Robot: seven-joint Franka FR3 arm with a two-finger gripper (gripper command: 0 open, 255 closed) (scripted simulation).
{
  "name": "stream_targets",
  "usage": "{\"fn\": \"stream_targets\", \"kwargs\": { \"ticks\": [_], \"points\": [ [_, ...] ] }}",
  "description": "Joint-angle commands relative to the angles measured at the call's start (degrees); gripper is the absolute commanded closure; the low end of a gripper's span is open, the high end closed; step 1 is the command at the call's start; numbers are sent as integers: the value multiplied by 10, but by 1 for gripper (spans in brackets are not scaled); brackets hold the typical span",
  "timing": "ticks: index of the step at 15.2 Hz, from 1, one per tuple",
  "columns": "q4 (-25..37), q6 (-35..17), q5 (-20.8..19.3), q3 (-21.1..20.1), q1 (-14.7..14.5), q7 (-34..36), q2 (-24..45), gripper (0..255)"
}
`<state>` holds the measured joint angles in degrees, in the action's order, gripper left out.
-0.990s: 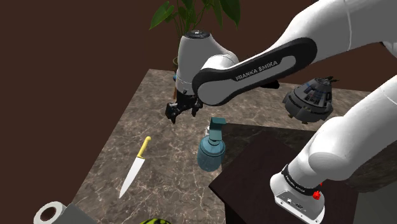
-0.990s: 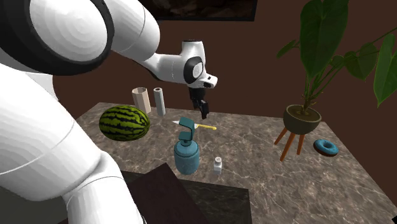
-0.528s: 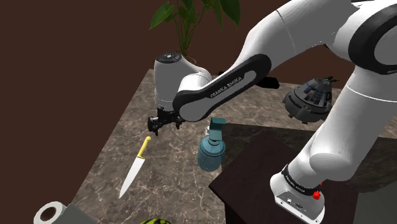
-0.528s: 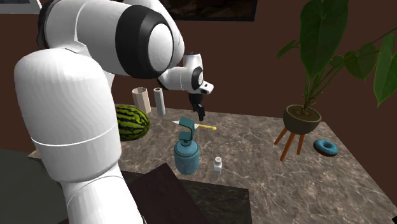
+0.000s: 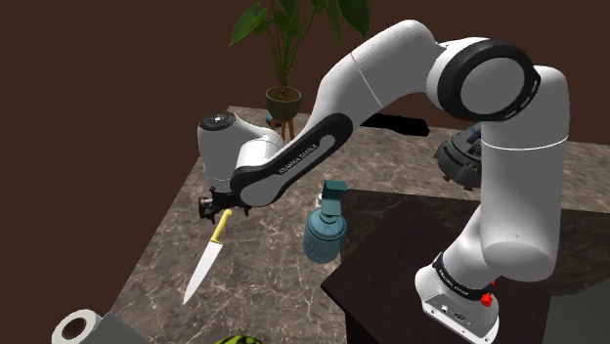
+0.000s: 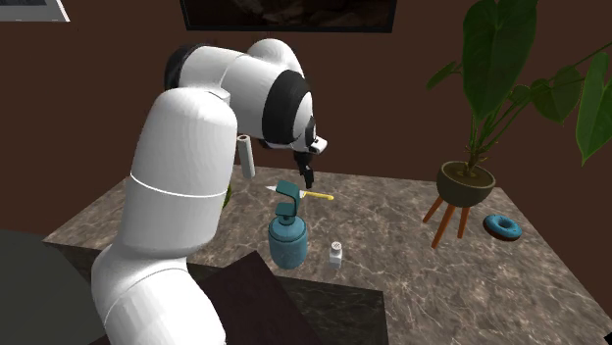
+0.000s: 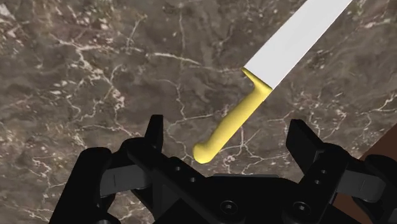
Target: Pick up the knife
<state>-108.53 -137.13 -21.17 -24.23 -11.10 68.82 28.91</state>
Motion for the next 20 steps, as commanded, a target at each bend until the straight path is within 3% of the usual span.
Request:
{"fn": "stream_targets", "kwargs": {
  "ticks": [1, 6, 16, 17, 20],
  "points": [
    [36, -2, -13, 12, -20, 24, 42, 0],
    [173, 21, -27, 39, -70, 58, 161, 0],
    [186, -9, -40, 54, -80, 67, 204, 0],
    [188, -9, -40, 54, -81, 67, 206, 255],
    [187, -10, -40, 54, -80, 67, 205, 255]
  ]
}}
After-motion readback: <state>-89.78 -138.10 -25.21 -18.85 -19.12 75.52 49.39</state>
